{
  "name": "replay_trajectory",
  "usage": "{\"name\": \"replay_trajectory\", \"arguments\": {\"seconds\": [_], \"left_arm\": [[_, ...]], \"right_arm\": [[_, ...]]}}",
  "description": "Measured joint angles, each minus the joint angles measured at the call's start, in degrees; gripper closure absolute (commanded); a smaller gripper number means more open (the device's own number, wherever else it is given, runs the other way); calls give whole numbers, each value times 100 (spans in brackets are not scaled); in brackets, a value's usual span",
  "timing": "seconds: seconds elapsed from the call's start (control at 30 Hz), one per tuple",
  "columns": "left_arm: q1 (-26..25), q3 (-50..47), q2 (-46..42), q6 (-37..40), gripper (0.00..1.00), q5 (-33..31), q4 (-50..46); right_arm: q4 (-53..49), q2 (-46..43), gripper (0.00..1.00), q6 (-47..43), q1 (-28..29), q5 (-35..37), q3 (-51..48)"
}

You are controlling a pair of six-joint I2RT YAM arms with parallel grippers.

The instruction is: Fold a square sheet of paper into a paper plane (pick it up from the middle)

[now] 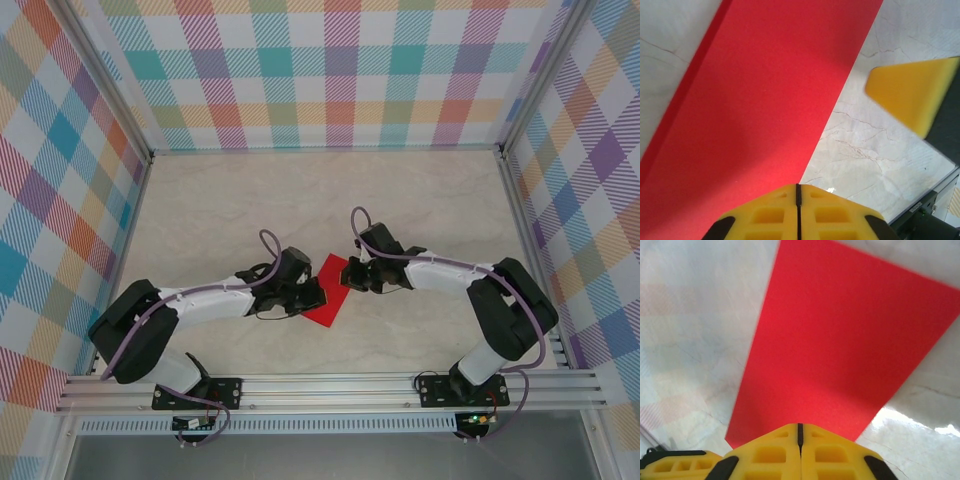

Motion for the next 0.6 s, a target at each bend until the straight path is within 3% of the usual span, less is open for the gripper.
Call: {"name": "replay_trajectory", "arguments": {"seconds": [0.27, 0.6], "left_arm": [[-251, 192, 739, -227, 99, -4, 297], [-254, 315, 887, -282, 100, -4, 417]], "right_arm": [[291, 308, 100, -92, -46, -474, -68], [459, 612, 100, -153, -74, -603, -85]]}}
